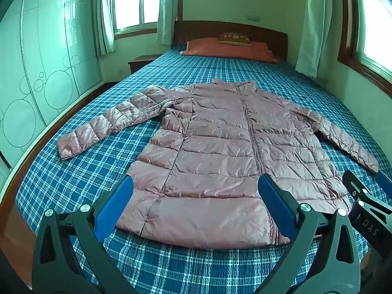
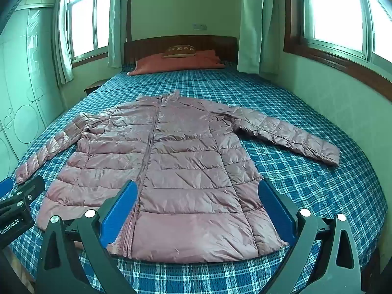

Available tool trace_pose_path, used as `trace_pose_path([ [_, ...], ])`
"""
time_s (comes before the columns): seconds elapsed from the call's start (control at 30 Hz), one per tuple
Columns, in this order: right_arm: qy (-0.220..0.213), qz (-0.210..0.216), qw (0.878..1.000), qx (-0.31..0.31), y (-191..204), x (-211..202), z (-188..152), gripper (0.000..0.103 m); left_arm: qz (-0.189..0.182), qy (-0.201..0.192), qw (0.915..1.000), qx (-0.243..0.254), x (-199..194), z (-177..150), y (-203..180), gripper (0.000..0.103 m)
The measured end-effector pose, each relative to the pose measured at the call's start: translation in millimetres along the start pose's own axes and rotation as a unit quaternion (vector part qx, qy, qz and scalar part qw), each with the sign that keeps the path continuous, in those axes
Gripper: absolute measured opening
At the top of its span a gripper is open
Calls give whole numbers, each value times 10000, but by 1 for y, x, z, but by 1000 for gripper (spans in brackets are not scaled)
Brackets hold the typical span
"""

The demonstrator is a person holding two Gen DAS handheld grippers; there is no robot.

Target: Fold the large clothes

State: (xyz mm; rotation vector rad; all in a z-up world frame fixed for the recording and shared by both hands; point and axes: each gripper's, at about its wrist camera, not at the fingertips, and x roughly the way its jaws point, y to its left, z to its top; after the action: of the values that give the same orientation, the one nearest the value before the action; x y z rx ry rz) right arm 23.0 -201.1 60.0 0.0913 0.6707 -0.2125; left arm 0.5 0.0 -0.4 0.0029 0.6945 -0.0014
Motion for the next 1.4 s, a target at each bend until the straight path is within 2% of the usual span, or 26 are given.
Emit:
trace_pose_path([
  [1.4,34,35,10000,-20,6,-2,0,98,13,39,10000,-6,0,-1,1,101],
])
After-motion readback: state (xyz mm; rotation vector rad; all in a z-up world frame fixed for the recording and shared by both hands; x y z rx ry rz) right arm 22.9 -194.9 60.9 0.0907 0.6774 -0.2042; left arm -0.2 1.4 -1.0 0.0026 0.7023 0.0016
